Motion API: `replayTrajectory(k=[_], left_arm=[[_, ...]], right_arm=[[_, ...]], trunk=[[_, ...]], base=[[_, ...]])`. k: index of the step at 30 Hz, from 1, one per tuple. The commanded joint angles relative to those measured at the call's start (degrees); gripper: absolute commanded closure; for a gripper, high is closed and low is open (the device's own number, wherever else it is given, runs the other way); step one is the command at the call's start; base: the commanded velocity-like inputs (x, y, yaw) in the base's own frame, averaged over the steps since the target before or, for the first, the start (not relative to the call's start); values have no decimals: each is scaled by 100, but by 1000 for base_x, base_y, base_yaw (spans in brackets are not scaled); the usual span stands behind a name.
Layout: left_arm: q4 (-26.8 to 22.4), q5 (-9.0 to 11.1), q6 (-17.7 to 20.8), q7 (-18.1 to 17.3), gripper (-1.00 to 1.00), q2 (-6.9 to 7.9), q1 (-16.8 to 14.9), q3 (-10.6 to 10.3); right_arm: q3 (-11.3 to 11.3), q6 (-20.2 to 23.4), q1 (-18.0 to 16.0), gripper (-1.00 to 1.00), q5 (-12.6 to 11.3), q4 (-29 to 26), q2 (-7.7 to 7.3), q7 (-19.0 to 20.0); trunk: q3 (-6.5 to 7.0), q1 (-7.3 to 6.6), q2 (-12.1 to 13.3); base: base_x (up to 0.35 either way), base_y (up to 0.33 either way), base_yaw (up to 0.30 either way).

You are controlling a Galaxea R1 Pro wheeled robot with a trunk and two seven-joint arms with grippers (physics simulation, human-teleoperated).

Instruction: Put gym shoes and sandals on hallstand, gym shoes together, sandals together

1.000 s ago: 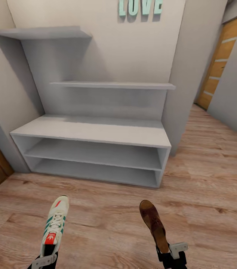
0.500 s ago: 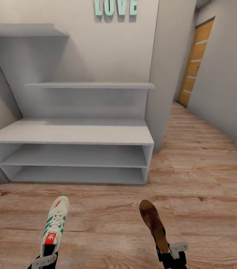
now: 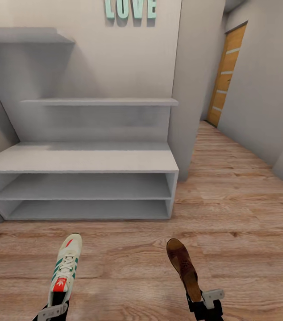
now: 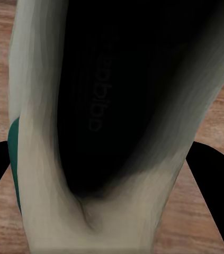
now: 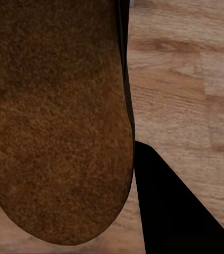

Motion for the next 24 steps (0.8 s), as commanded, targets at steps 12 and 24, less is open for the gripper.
replayTrajectory(k=[12,24], left_arm=[[-2,-45,-21,-42,100,0,-6,49],[-34,-100,25,-58,100,-1,-29,34]], right_arm=[[-47,-16,-3,100,22,-4,5,32],[-97,-10,-3,100,24,-42,-29,6]], trunk=[[-5,-1,-2],[-5,-1,-2]], base=[[0,198,-1],[0,254,0]])
